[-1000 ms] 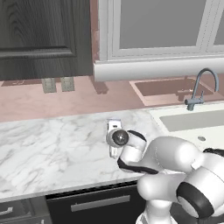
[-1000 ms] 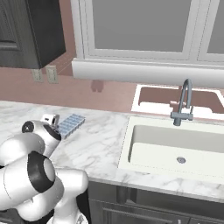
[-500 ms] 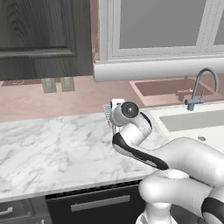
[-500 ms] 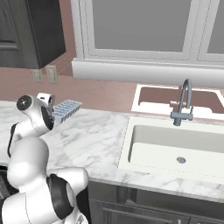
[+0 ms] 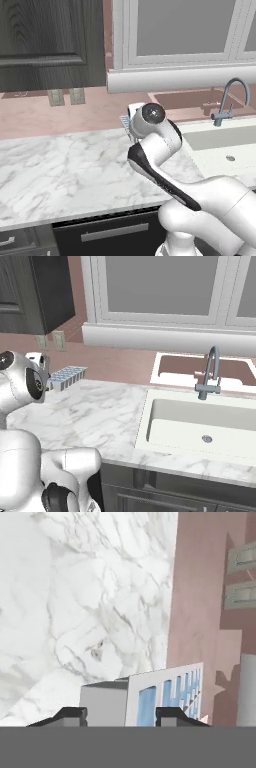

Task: The ice cube tray has been filled with water. Take the tray and place it in the freezer to make ice. Close the freezer door after placing the tray.

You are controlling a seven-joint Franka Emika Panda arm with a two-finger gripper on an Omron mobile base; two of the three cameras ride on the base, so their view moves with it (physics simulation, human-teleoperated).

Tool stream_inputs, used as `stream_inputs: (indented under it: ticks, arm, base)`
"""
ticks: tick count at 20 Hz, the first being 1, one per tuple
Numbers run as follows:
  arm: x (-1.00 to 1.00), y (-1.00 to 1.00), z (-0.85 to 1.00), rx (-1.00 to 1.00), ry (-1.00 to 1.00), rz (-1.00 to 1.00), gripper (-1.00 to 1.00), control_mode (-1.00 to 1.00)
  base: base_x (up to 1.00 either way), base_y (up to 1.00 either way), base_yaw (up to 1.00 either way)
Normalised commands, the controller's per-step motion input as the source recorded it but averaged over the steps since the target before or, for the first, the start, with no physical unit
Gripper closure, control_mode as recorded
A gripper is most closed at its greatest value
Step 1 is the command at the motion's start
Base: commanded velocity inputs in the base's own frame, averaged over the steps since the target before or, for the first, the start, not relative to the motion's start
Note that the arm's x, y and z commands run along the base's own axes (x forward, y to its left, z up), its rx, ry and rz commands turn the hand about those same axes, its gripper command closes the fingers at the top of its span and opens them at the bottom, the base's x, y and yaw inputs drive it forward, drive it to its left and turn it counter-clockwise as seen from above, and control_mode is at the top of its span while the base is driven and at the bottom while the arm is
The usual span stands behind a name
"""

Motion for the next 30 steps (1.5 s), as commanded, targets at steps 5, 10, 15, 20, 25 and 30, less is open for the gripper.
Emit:
stream_inputs:
  ticks: [5, 10, 15, 20, 25, 30]
  arm:
    - [-0.60, -0.13, 0.16, -0.25, -0.11, 0.02, 1.00, -1.00]
    - [-0.64, -0.23, 0.16, -0.23, -0.15, 0.03, 1.00, -1.00]
    - [-0.62, -0.24, 0.12, -0.05, -0.18, 0.04, 1.00, -1.00]
    - [-0.34, -0.26, 0.11, 0.09, -0.03, 0.09, 1.00, -1.00]
    - [-0.13, -0.22, 0.04, 0.18, 0.00, 0.12, 1.00, -1.00]
    - [-0.18, -0.05, 0.01, 0.06, 0.00, 0.06, 1.00, -1.00]
  base:
    - [0.00, 0.00, 0.00]
    - [0.00, 0.00, 0.00]
    - [0.00, 0.00, 0.00]
    - [0.00, 0.00, 0.00]
    - [0.00, 0.00, 0.00]
    - [0.00, 0.00, 0.00]
